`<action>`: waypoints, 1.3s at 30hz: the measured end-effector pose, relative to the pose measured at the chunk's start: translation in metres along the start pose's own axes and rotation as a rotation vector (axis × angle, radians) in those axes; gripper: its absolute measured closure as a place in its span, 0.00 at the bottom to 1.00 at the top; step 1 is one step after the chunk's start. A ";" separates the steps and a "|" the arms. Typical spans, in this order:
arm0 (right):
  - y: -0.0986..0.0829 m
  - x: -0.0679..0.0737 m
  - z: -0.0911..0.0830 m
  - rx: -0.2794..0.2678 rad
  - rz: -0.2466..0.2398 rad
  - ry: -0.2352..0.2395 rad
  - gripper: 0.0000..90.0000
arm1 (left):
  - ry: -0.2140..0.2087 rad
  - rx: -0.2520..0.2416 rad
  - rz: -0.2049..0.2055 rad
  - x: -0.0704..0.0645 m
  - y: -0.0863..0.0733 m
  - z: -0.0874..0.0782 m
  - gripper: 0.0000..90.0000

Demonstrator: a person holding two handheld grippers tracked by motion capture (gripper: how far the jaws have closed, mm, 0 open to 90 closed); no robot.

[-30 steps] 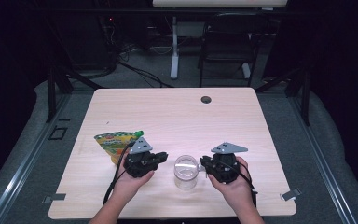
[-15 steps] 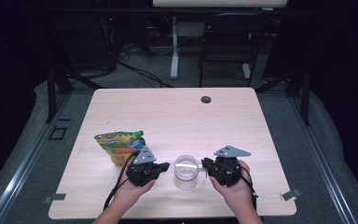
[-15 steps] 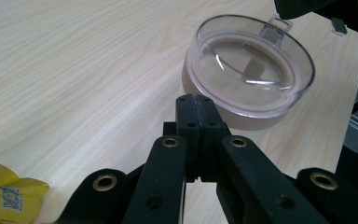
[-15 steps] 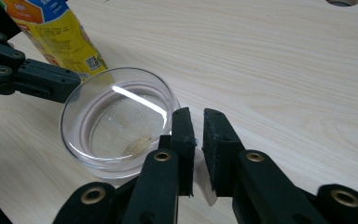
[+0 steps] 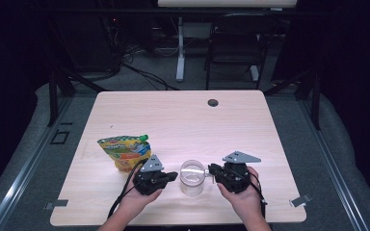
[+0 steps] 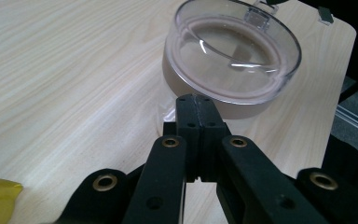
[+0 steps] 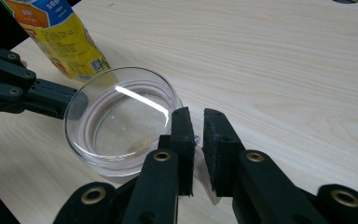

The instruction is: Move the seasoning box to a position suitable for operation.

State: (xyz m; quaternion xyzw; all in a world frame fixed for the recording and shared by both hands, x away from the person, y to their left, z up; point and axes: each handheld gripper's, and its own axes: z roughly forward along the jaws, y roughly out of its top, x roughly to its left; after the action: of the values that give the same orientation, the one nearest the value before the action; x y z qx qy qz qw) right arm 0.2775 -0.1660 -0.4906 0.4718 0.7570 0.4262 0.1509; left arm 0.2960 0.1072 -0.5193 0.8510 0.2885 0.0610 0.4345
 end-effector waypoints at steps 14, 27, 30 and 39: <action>-0.001 0.000 0.000 -0.006 0.006 0.008 0.90 | -0.007 0.001 0.007 -0.002 0.000 0.001 1.00; -0.002 0.000 0.001 -0.011 0.001 -0.002 0.88 | -0.016 -0.023 0.008 -0.005 0.003 0.000 1.00; -0.002 -0.001 0.001 -0.003 -0.001 0.007 0.84 | -0.014 -0.027 0.007 -0.006 0.003 -0.001 1.00; -0.003 0.002 -0.004 0.001 -0.029 0.012 0.74 | -0.013 -0.037 0.018 -0.007 0.007 -0.005 1.00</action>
State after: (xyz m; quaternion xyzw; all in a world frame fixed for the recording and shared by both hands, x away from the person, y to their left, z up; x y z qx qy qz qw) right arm 0.2718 -0.1670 -0.4902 0.4582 0.7648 0.4265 0.1524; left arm 0.2914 0.1037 -0.5099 0.8457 0.2769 0.0648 0.4515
